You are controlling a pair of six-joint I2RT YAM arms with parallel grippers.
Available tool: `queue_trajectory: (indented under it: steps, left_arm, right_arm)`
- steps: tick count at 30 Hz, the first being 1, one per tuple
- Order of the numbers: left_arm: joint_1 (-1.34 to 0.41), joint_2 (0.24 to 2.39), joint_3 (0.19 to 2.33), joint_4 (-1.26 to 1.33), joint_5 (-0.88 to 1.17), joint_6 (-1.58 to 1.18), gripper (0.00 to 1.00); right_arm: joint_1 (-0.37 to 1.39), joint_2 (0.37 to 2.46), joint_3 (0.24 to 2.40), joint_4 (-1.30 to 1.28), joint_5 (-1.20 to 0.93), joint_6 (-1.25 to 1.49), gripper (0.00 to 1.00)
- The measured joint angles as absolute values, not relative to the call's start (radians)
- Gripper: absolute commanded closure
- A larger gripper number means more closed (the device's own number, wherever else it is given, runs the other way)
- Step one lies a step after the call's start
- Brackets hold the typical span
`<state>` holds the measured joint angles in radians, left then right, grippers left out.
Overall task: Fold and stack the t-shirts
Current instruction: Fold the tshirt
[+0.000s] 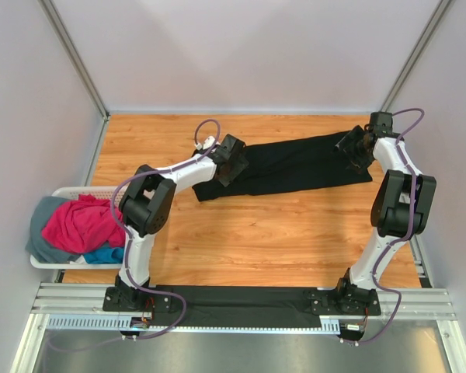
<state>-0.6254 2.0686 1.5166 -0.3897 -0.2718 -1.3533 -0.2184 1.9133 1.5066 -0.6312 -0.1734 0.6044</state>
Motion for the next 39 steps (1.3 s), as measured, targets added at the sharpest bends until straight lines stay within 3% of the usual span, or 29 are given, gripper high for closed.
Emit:
queue_trajectory:
  steps: [16,34,39]
  left_arm:
    - [-0.621,2.116,1.562,-0.326,-0.277,-1.333,0.32]
    - [-0.599,2.346,1.836,-0.163,-0.263,-1.315,0.31]
    - [-0.574,2.327,1.864,-0.148,-0.264,-1.234,0.25]
  right_arm:
    - [-0.218,1.913,1.506,-0.631,-0.166,0.604,0.23]
    - [-0.218,1.929,1.506,-0.636,-0.158,0.598,0.23]
    - [-0.218,1.929,1.507,-0.638,-0.158,0.597,0.22]
